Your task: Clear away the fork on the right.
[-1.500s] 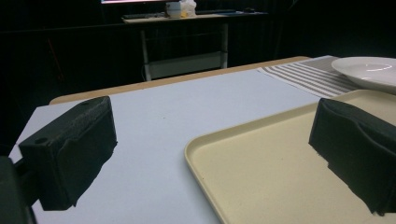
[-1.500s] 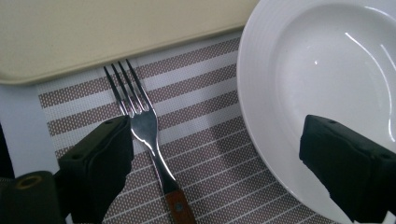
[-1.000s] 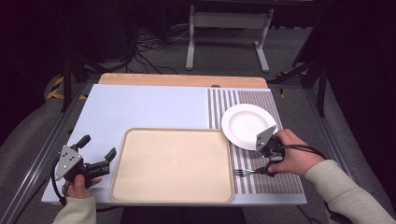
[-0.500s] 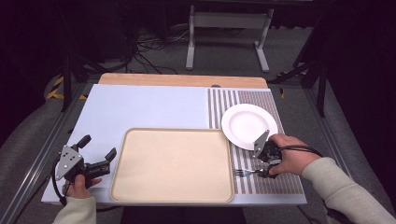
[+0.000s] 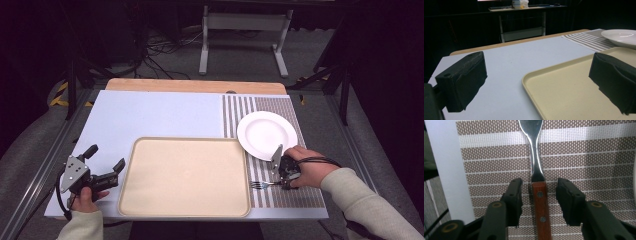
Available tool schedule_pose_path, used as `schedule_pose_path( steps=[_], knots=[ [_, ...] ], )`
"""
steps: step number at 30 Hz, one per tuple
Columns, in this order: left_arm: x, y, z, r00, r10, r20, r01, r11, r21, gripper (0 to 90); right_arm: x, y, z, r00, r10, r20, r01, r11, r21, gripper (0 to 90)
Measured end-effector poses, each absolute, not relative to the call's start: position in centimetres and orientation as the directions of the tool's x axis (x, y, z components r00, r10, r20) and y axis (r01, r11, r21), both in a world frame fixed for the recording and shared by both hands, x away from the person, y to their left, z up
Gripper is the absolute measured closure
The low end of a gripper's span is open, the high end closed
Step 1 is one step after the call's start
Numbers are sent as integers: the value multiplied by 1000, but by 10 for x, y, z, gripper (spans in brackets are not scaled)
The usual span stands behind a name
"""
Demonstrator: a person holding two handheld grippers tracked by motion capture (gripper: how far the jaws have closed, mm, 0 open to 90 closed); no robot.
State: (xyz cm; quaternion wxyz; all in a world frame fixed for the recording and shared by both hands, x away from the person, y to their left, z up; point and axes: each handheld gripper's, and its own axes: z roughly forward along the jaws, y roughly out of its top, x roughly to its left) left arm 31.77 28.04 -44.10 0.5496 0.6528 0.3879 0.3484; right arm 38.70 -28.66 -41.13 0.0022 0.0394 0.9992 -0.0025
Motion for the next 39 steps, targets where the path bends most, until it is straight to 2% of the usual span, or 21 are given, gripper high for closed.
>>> schedule_pose_path(
  steps=[9, 18, 25, 39],
  knots=[
    [317, 280, -440, 462, 886, 29, 122, -96, 988, 20, 391, -281, -413, -1000, 16, 23, 15, 999, -52, 762],
    [317, 280, -440, 464, 886, 26, 122, -92, 988, 20, 390, -277, -413, -1000, -26, 13, -27, 996, -86, 775],
    [317, 281, -440, 462, 886, 23, 121, -89, 989, 20, 391, -277, -413, -1000, -9, 20, -11, 996, -85, 777],
    [317, 281, -439, 462, 887, 23, 120, -88, 989, 20, 389, -273, -379, -999, 40, -25, 40, 999, 4, 777]
  ],
)
